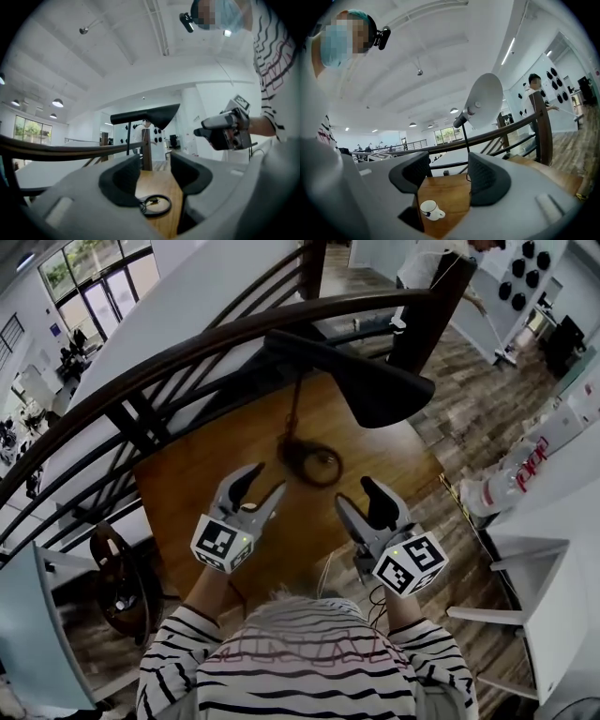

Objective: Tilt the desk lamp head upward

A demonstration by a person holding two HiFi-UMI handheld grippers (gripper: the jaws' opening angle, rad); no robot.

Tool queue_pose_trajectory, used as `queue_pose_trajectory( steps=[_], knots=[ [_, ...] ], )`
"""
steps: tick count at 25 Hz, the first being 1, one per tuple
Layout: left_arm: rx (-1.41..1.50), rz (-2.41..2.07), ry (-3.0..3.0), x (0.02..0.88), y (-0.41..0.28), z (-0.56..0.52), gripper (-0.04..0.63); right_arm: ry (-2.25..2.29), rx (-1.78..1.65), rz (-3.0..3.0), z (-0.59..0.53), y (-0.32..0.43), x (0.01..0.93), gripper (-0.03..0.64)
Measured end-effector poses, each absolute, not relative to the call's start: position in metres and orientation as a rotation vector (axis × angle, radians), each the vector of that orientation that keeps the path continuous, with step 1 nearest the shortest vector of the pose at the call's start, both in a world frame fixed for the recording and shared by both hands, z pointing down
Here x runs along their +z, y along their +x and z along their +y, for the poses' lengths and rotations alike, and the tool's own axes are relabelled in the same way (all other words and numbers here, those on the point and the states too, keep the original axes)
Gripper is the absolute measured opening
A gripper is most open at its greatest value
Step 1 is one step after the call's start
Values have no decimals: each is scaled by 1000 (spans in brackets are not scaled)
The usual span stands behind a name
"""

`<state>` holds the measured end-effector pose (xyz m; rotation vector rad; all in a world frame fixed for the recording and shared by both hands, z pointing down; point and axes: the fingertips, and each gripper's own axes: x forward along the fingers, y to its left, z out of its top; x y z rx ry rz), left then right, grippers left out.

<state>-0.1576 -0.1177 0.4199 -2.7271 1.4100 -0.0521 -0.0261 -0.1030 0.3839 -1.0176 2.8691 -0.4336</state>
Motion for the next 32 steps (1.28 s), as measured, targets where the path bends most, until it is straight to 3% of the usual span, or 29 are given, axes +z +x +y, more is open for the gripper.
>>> queue_pose_trajectory(
  steps=[21,32],
  knots=[
    [-75,1677,-2552,432,-72,-33,14,-865,-420,3011,-72,49,431,109],
    [-70,1805,-2497,436,-52,6,5,-791,-446,3041,-49,65,443,51]
  ],
)
